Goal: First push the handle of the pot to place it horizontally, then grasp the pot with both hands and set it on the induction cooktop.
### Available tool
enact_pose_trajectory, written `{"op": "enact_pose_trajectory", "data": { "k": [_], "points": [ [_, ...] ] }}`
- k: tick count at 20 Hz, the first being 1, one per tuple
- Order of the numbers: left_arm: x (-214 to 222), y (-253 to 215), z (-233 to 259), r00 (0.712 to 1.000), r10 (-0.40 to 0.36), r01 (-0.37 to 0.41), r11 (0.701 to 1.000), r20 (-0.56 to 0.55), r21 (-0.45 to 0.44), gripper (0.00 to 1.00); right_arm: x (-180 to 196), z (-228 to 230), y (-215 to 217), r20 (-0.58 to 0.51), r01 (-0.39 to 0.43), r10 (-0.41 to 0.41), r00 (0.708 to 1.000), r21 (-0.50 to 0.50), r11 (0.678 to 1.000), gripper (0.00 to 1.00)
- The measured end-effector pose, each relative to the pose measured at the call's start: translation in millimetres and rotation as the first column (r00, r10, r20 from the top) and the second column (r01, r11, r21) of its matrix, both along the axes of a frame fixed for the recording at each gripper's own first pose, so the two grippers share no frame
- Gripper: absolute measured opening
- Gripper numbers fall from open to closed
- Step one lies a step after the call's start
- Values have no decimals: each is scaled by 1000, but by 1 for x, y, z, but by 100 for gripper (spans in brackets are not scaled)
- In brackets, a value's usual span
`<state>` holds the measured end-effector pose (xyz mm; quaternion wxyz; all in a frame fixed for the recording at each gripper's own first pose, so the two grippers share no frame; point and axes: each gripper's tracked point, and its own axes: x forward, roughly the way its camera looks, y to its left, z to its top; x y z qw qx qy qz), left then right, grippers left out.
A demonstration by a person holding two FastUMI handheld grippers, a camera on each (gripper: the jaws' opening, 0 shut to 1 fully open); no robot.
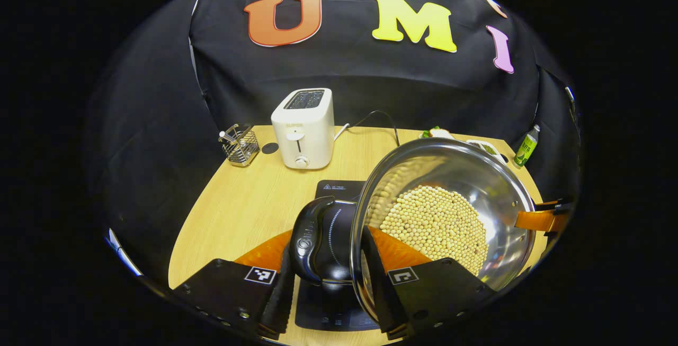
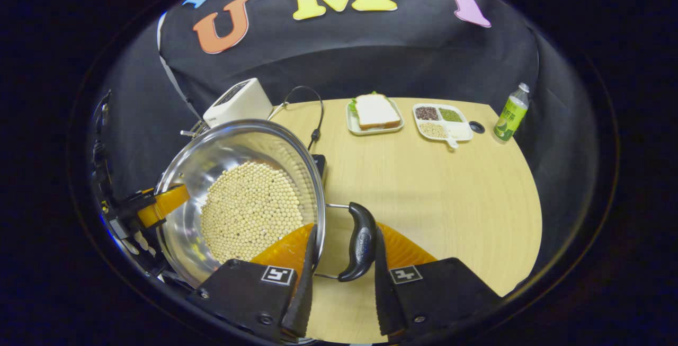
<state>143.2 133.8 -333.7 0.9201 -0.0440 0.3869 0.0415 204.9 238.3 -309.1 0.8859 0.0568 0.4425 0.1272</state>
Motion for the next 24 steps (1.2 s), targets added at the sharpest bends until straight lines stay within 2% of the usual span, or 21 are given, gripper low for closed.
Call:
{"op": "enact_pose_trajectory", "data": {
  "k": [13, 19, 24],
  "points": [
    [23, 30, -46, 998, -22, 20, 999, -56, -29, 61, 20, -34, 40, -49, 35, -37, 998, -37, 999, 49],
    [28, 33, -59, 996, -40, 38, 999, -74, -35, 61, 19, -46, 46, -71, 61, -64, 995, -50, 997, 49],
    [29, 33, -70, 996, -38, 33, 997, -75, -68, 61, 21, -43, 46, -46, 72, -76, 996, -76, 994, 49]
  ]
}}
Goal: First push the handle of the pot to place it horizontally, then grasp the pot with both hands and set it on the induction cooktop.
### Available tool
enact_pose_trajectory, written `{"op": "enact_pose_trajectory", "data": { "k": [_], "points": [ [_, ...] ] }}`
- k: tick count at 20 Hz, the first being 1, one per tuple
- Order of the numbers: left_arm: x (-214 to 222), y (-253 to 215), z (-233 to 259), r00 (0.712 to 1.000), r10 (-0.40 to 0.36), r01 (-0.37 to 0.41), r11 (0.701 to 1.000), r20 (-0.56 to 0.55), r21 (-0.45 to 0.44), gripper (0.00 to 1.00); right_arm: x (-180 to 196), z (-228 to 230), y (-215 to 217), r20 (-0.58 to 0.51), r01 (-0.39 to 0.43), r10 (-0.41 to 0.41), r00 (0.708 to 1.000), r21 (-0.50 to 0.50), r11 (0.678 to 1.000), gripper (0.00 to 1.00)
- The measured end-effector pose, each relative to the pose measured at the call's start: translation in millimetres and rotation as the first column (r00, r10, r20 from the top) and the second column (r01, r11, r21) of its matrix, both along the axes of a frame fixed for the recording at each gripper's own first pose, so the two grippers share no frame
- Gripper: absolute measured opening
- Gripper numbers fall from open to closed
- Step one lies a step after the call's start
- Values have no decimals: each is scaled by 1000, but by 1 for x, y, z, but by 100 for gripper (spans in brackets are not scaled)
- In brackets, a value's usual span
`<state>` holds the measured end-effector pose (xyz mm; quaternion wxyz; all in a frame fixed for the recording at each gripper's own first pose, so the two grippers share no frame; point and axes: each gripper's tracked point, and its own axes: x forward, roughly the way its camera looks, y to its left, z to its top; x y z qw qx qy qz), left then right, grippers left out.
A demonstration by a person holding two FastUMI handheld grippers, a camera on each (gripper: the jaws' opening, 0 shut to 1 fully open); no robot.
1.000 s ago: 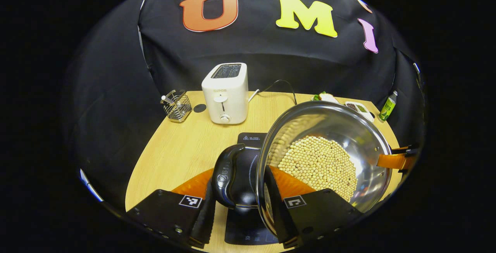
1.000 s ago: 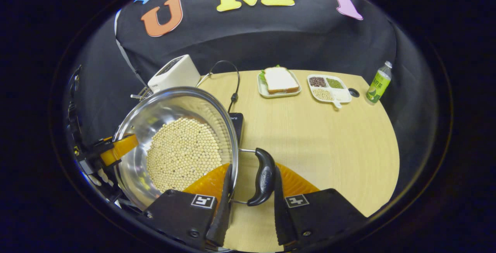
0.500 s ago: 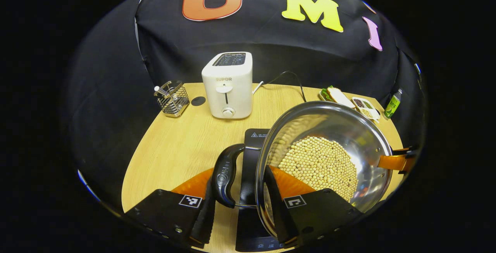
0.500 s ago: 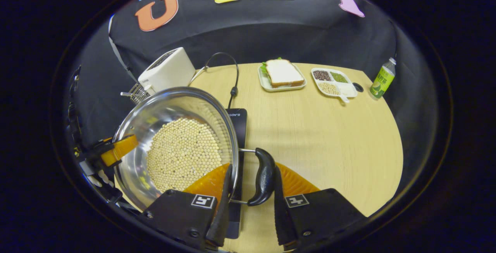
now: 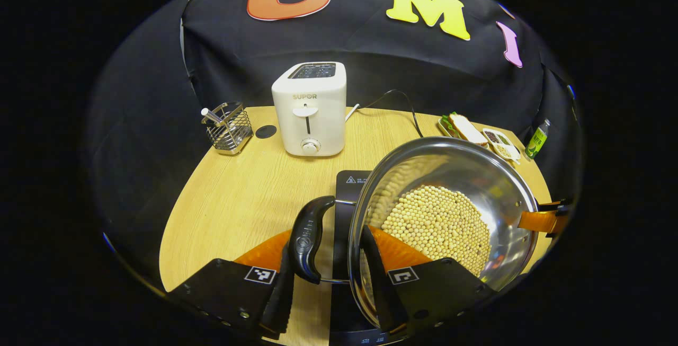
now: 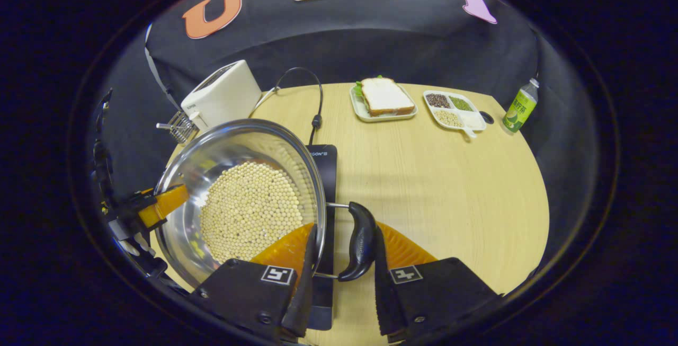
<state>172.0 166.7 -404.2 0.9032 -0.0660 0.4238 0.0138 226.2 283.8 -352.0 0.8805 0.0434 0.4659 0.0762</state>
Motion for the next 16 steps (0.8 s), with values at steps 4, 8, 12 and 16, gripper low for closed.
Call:
{"op": "enact_pose_trajectory", "data": {
  "k": [4, 8, 12, 16],
  "points": [
    [2, -1, 1, 1000, -21, 21, 1000, 13, -2, 62, 1, -1, 0, 15, 15, -15, 1000, -15, 1000, 52],
    [3, 0, 1, 999, -36, 36, 999, 32, -1, 63, -2, -2, -1, 16, 11, -11, 1000, -21, 1000, 53],
    [2, 6, 4, 998, -41, 40, 999, 48, 19, 57, -2, -1, -3, 32, 18, -17, 999, -6, 1000, 58],
    [5, 20, 30, 987, -31, 16, 995, 158, 96, 98, 4, 21, -13, 168, 8, -3, 986, -29, 1000, 78]
  ]
}}
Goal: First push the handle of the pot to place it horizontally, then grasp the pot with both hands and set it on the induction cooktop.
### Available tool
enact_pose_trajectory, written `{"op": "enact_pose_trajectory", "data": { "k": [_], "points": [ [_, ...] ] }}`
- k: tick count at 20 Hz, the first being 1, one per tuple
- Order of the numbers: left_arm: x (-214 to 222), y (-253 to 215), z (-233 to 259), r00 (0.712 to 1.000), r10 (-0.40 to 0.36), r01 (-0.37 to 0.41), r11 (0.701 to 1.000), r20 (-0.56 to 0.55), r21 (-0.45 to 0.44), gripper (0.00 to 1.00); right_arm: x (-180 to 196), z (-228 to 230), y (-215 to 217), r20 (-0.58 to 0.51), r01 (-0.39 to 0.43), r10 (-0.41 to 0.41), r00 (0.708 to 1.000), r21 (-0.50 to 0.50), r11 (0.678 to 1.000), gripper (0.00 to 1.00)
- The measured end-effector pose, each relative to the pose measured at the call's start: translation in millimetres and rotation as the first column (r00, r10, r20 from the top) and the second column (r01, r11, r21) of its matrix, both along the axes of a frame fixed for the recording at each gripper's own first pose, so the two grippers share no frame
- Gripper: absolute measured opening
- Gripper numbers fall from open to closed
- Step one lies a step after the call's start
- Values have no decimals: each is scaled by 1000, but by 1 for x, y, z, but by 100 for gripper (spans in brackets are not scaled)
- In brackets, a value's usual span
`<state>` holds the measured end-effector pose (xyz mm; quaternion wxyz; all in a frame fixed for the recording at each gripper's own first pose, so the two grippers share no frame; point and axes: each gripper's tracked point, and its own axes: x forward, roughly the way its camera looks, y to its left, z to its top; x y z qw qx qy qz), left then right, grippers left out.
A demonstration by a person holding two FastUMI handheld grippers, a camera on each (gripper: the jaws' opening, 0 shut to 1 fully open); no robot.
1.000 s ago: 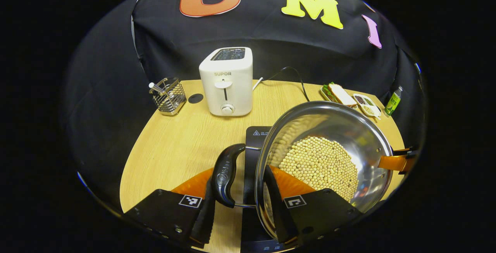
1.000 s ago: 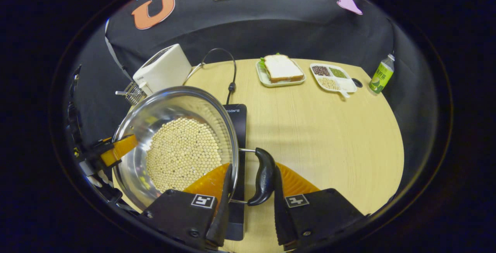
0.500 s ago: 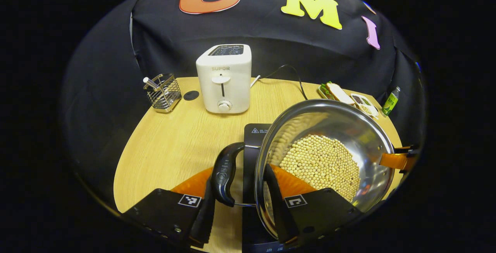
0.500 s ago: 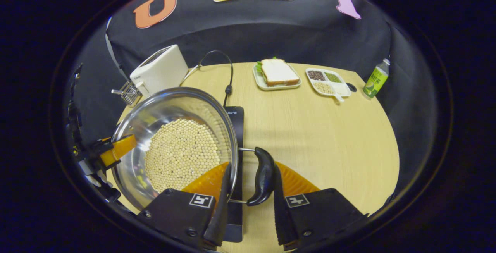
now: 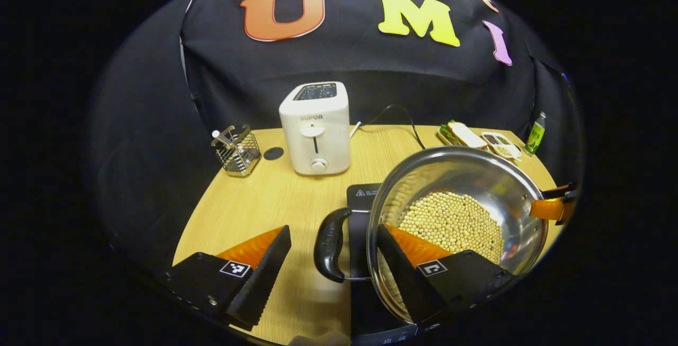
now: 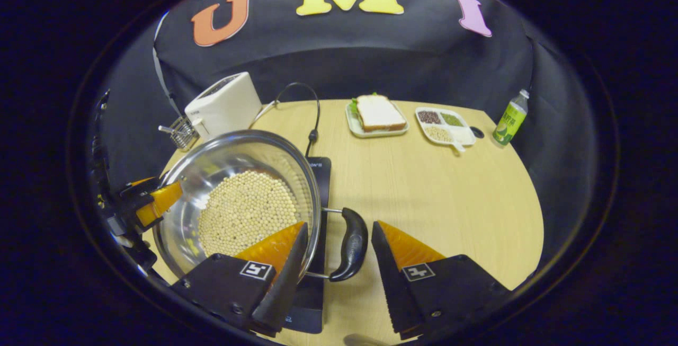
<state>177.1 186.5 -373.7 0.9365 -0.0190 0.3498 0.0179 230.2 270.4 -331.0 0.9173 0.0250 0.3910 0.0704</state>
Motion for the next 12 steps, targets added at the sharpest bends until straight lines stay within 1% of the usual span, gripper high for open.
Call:
{"op": "enact_pose_trajectory", "data": {
  "k": [1, 2, 3, 4, 6, 7, 8, 10, 11, 12],
  "points": [
    [-2, 2, 5, 1000, 10, -10, 1000, 16, 5, 97, -1, 4, -4, 21, -9, 9, 1000, -13, 1000, 77],
    [-2, 5, 13, 999, 20, -21, 1000, 35, 16, 98, -1, 7, -7, 29, -25, 26, 999, -21, 999, 80],
    [-3, 9, 21, 998, 31, -33, 999, 58, 35, 98, -2, 10, -7, 36, -40, 40, 999, -22, 999, 85],
    [-2, 13, 32, 995, 37, -43, 997, 90, 63, 98, -3, 17, -12, 58, -43, 44, 997, -25, 999, 86],
    [-6, 17, 54, 989, 52, -66, 993, 137, 102, 97, -7, 31, -23, 93, -46, 50, 994, -39, 998, 84],
    [-10, 14, 66, 986, 54, -70, 993, 159, 98, 98, -13, 40, -26, 110, -51, 55, 992, -38, 998, 85],
    [-15, 8, 78, 983, 54, -71, 993, 177, 93, 98, -18, 51, -32, 130, -55, 60, 990, -35, 998, 84],
    [-28, 0, 102, 975, 56, -80, 991, 215, 104, 98, -27, 74, -46, 180, -53, 60, 982, -41, 998, 84],
    [-35, -8, 116, 971, 49, -76, 992, 236, 106, 97, -34, 86, -53, 204, -54, 63, 977, -50, 997, 85],
    [-40, -18, 132, 965, 37, -68, 992, 261, 110, 97, -40, 99, -61, 231, -54, 67, 971, -60, 997, 84]
  ]
}}
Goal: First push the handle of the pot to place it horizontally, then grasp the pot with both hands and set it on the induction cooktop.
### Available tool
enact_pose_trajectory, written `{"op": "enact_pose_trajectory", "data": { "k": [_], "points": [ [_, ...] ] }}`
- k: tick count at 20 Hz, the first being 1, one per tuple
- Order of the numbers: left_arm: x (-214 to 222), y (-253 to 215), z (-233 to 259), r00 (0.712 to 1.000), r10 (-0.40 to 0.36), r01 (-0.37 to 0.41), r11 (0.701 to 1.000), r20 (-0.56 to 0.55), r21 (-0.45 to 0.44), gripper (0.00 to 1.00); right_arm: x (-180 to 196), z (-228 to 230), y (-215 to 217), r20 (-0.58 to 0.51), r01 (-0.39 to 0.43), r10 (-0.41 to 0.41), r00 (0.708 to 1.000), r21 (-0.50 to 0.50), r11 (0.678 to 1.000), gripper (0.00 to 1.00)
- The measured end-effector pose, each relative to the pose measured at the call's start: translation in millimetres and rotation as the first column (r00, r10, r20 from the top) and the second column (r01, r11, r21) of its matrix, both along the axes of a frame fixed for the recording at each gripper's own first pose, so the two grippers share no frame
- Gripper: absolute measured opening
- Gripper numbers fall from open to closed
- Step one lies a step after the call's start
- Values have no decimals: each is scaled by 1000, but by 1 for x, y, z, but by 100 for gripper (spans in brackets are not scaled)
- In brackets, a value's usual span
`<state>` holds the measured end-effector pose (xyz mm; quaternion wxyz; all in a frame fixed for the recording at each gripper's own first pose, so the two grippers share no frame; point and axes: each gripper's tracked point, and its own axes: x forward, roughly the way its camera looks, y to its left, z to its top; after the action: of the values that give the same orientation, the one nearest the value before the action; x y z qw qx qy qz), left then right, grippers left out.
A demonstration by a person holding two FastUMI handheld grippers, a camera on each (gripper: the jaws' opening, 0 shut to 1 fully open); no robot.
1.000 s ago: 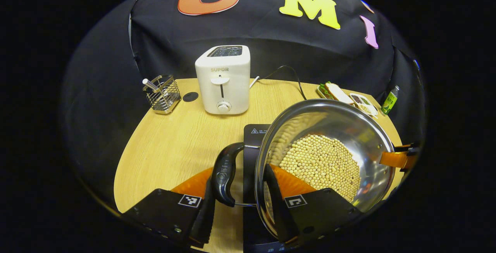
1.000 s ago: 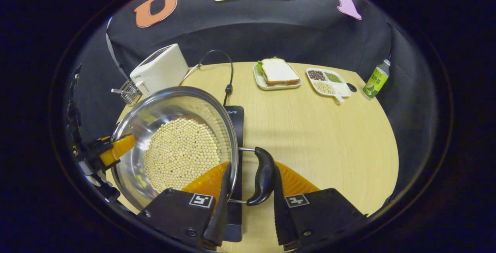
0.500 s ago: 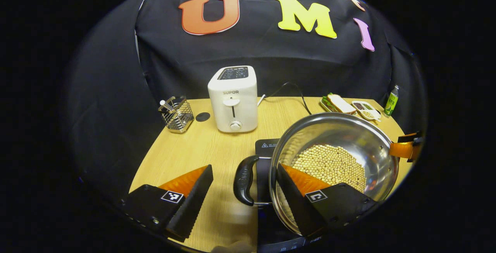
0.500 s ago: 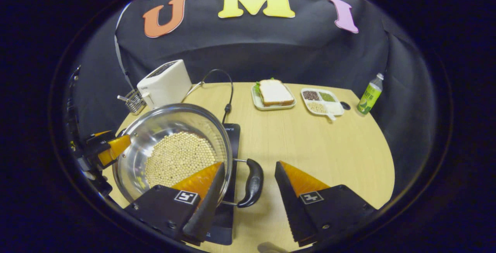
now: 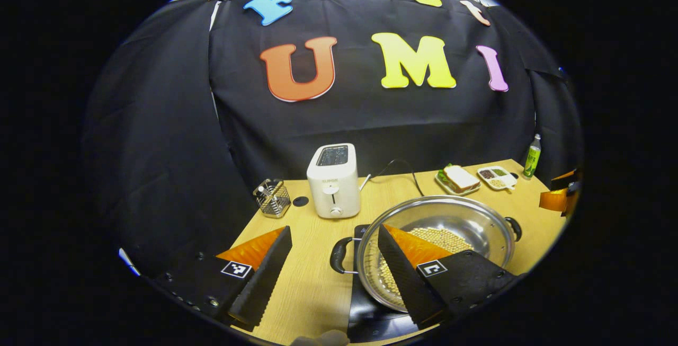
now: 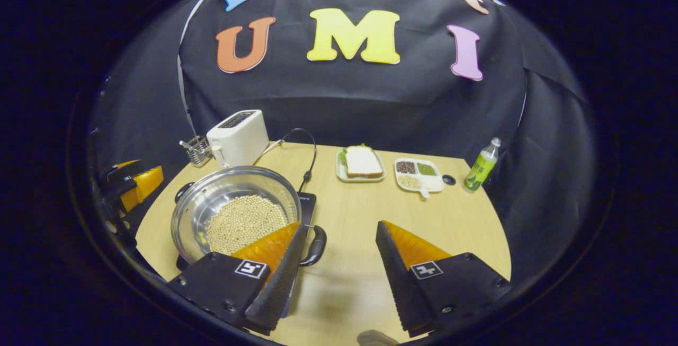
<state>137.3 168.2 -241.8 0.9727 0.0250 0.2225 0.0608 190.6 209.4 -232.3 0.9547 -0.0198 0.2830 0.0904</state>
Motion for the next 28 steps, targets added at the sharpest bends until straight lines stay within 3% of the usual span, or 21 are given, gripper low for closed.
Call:
{"op": "enact_pose_trajectory", "data": {
  "k": [9, 12, 17, 23, 28],
  "points": [
    [-60, -100, 137, 978, -47, 55, 998, 205, -31, 97, -70, 111, -88, 237, 33, -29, 971, -11, 999, 84],
    [-84, -130, 172, 967, -52, 59, 998, 249, -20, 97, -92, 145, -123, 301, 43, -48, 952, 23, 999, 100],
    [-118, -189, 219, 950, -53, 66, 997, 308, -30, 97, -121, 182, -197, 377, 70, -87, 922, 59, 996, 100],
    [-148, -236, 244, 943, -11, 34, 997, 332, -64, 97, -152, 193, -272, 418, 83, -110, 902, 84, 993, 100],
    [-159, -249, 240, 938, 11, 6, 999, 346, -47, 96, -165, 213, -293, 464, 60, -106, 880, 113, 992, 100]
  ]
}}
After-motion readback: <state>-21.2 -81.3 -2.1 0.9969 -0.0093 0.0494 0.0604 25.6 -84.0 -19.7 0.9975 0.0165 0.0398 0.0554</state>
